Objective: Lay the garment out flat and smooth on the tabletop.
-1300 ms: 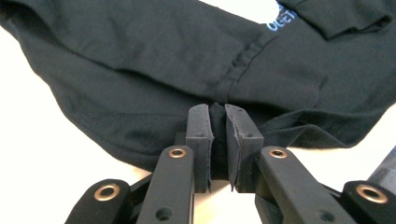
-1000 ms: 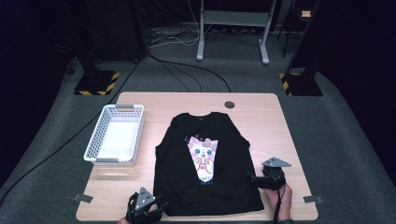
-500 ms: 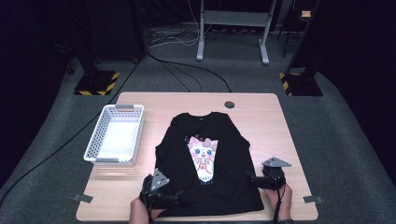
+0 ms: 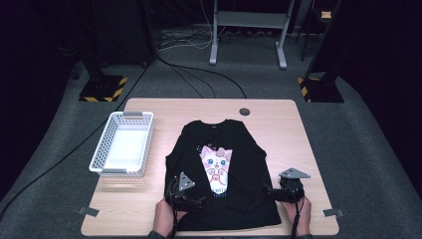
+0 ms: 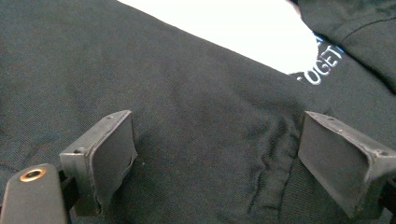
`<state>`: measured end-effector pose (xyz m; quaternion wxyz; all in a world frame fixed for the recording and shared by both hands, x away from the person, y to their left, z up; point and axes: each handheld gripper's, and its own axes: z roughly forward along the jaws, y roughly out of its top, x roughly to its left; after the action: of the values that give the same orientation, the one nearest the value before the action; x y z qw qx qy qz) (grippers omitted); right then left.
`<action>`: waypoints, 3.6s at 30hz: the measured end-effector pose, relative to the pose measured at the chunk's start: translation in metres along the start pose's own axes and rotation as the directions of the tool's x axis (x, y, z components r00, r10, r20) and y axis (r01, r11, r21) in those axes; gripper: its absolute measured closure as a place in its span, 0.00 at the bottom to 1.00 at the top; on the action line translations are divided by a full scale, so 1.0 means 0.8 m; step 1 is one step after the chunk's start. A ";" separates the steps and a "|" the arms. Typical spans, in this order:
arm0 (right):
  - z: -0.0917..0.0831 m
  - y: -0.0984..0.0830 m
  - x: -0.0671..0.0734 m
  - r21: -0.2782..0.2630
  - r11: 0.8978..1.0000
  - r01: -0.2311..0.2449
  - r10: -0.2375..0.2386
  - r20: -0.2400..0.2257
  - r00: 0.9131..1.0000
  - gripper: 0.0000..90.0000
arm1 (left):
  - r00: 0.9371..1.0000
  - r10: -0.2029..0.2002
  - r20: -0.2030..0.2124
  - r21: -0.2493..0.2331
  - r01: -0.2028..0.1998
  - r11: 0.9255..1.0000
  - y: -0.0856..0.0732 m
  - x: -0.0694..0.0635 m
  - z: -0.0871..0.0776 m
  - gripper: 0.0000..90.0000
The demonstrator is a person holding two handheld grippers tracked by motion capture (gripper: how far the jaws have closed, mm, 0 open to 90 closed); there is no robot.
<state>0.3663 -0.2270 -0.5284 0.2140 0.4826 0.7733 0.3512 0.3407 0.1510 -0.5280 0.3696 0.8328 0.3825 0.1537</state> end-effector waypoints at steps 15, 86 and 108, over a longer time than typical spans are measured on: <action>-0.017 0.015 0.037 -0.025 0.998 0.052 -0.054 -0.096 0.994 0.15 | 1.000 -0.003 -0.015 -0.014 0.003 1.000 -0.003 0.000 0.000 0.10; -0.050 0.054 0.050 -0.131 0.987 0.093 -0.103 -0.069 0.992 0.93 | 1.000 -0.006 -0.016 -0.013 0.006 1.000 -0.003 0.000 0.000 0.10; -0.070 0.046 -0.004 -0.176 0.984 -0.019 0.021 0.009 1.000 0.93 | 1.000 -0.007 -0.015 -0.013 0.007 1.000 -0.003 0.000 0.000 0.10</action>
<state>0.3524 -0.2382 -0.4641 0.2563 0.4712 0.7334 0.4175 0.3393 0.1523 -0.5296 0.3729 0.8278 0.3871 0.1610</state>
